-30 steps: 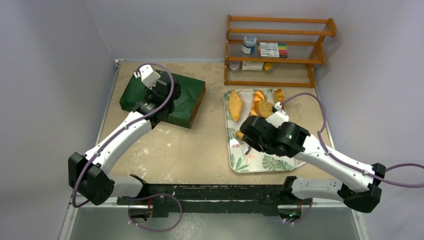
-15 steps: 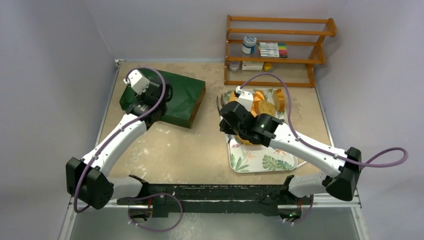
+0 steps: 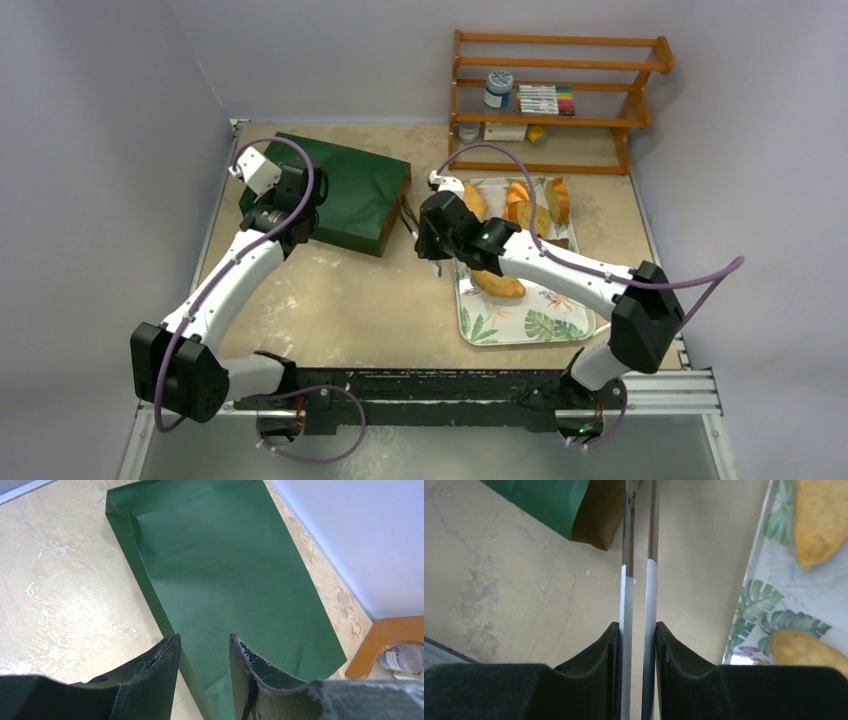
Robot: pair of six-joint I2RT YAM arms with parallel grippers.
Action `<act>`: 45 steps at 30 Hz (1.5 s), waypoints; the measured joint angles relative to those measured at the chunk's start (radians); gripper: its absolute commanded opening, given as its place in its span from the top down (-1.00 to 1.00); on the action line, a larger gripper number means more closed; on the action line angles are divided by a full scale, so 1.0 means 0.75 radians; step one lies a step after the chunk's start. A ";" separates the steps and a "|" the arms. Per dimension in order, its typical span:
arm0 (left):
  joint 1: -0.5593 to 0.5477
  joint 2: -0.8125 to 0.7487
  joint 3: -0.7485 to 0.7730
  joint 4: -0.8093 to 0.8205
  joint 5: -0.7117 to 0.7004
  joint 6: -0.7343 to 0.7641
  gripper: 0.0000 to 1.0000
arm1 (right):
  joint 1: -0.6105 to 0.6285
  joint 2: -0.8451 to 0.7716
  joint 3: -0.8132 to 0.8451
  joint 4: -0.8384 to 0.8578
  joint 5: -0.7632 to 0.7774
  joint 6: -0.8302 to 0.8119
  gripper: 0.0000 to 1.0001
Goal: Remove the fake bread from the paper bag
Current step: Place the clamp on the paper bag.
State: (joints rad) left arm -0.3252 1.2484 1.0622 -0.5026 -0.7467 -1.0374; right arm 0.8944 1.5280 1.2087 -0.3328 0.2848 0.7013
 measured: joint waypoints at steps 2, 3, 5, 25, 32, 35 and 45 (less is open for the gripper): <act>0.006 0.000 0.000 0.001 0.002 0.001 0.20 | -0.002 0.030 0.000 0.036 -0.028 -0.024 0.56; 0.007 0.000 0.000 0.001 0.002 0.001 0.20 | -0.003 0.045 0.000 0.054 -0.036 -0.034 0.57; 0.008 0.000 0.000 0.001 0.003 0.001 0.20 | -0.006 0.070 0.000 0.080 -0.059 -0.051 0.57; 0.034 -0.075 -0.090 -0.024 0.008 0.038 0.19 | -0.007 0.415 0.048 0.461 -0.154 -0.224 0.43; 0.039 -0.133 -0.131 -0.058 0.008 0.041 0.19 | -0.007 0.537 0.058 0.565 -0.110 -0.269 0.20; 0.039 -0.140 -0.139 -0.070 0.009 0.039 0.19 | -0.006 0.575 0.058 0.580 -0.086 -0.279 0.11; 0.039 -0.199 -0.142 -0.120 0.008 0.034 0.18 | 0.020 0.582 0.057 0.568 -0.039 -0.284 -1.00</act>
State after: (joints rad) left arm -0.2958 1.0988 0.9554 -0.5922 -0.7406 -1.0122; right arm 0.9092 1.9644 1.2518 0.0929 0.2558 0.4885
